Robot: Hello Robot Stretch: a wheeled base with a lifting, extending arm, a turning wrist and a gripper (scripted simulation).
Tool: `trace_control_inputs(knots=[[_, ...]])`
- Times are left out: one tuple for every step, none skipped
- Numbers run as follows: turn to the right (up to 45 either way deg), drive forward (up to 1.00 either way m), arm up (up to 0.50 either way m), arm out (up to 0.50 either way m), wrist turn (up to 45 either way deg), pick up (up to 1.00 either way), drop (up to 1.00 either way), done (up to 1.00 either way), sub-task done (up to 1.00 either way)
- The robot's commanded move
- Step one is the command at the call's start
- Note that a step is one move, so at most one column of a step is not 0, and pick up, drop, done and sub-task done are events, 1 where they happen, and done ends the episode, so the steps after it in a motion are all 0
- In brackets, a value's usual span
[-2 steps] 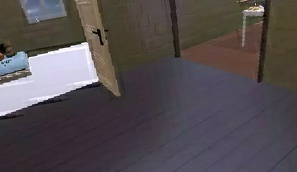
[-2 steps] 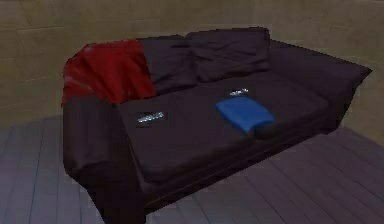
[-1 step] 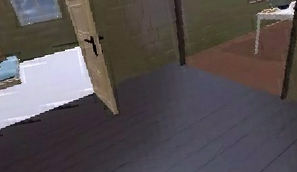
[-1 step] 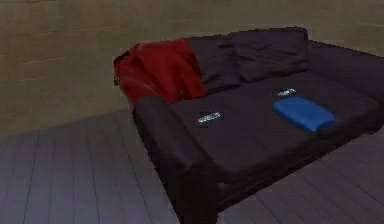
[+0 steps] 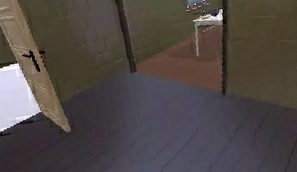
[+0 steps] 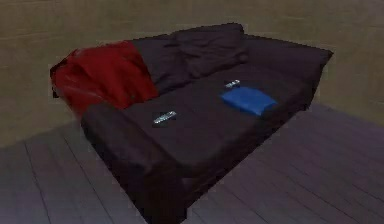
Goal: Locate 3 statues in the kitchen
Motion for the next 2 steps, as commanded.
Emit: trace_control_inputs(knots=[[0.0,0.50,0.00,0.00,0.0,0.00,0.00,0.00,0.00],[6.0,0.00,0.00,0.00,0.0,0.00,0.00,0.00,0.00]])
